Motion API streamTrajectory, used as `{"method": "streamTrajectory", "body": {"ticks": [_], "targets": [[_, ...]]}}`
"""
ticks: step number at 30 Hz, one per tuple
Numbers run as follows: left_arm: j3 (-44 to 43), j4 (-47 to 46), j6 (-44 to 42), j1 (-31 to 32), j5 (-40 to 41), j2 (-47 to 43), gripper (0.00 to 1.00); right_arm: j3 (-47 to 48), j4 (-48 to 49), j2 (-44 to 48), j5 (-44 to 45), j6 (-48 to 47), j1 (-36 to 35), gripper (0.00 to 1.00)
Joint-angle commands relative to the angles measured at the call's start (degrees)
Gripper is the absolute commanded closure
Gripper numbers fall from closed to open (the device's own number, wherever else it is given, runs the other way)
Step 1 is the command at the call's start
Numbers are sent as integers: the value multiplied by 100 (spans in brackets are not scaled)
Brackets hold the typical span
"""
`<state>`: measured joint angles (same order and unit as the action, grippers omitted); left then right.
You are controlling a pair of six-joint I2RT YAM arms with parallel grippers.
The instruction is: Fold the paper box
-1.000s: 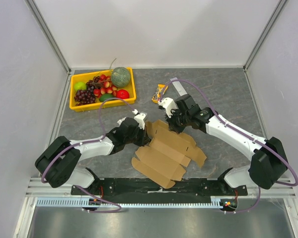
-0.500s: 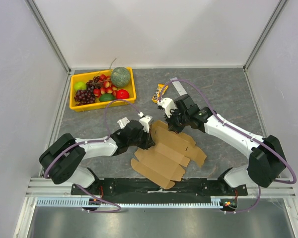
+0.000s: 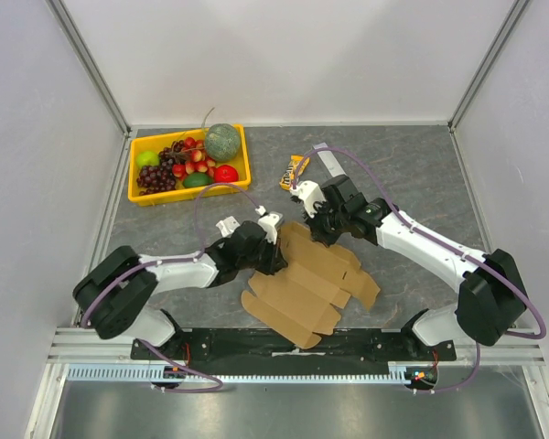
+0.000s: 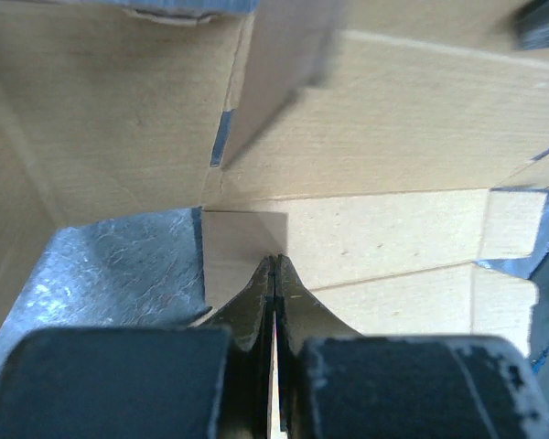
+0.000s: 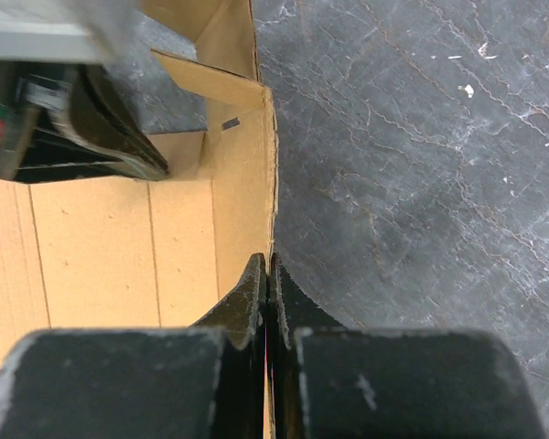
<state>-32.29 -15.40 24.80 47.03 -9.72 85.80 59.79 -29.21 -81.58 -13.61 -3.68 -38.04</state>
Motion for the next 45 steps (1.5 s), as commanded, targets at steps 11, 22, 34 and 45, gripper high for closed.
{"method": "streamTrajectory", "body": {"ticks": [11, 22, 34, 45], "targets": [[-5, 529, -652, -307, 892, -2901, 87, 41, -208, 256, 842, -493, -28, 100], [-321, 608, -335, -2170, 295, -2147, 60, 16, 55, 555, 1887, -546, -862, 100], [-427, -260, -168, -2628, -310, -1163, 48, -573, 583, 1250, 2424, -1415, -1355, 100], [328, -2220, -194, -2611, -1822, -407, 54, -811, 978, 1232, 2600, -1899, -1373, 100]]}}
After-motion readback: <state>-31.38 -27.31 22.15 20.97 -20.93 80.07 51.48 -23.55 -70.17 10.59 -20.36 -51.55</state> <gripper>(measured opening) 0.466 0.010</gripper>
